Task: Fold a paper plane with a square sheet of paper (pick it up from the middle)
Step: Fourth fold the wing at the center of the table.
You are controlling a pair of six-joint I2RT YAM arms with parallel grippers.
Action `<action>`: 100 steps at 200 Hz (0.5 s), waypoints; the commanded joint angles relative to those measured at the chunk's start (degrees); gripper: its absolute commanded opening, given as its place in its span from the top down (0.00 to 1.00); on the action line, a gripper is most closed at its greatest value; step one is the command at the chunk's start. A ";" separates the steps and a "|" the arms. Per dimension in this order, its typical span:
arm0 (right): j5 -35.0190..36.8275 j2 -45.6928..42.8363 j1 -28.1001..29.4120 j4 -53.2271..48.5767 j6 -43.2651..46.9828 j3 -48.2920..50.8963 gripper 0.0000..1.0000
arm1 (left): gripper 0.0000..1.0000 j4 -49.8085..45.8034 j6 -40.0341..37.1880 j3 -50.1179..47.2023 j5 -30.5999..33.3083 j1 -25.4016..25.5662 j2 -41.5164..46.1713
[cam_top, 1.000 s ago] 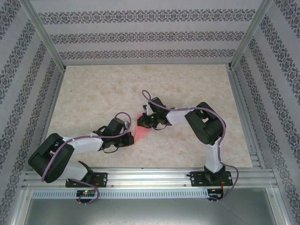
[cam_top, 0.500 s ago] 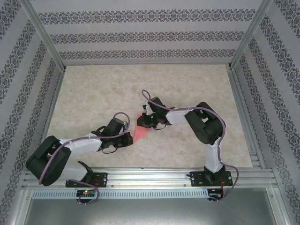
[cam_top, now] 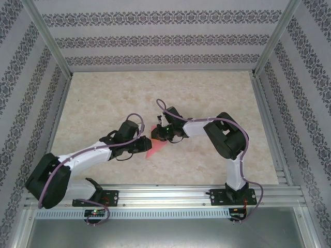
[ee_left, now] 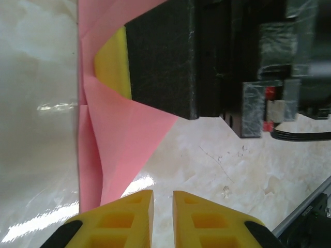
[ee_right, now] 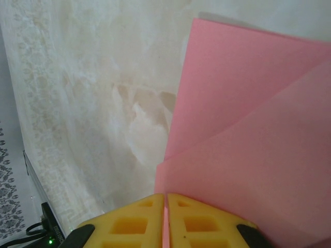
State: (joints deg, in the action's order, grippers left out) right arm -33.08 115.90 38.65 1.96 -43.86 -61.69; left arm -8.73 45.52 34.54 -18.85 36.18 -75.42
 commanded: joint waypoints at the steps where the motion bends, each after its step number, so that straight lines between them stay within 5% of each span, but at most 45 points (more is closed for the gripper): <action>1: 7.08 4.20 0.46 -3.33 -0.06 1.52 0.88 | 0.83 5.10 0.76 0.71 -3.42 0.82 -4.08; 100: 6.91 4.51 0.53 -3.54 0.05 1.81 0.88 | 0.86 6.07 -1.20 -2.28 2.09 0.82 -11.07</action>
State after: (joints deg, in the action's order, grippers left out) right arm -33.08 115.96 38.65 2.09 -44.86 -61.69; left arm -3.20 45.47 34.24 -19.14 36.18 -86.17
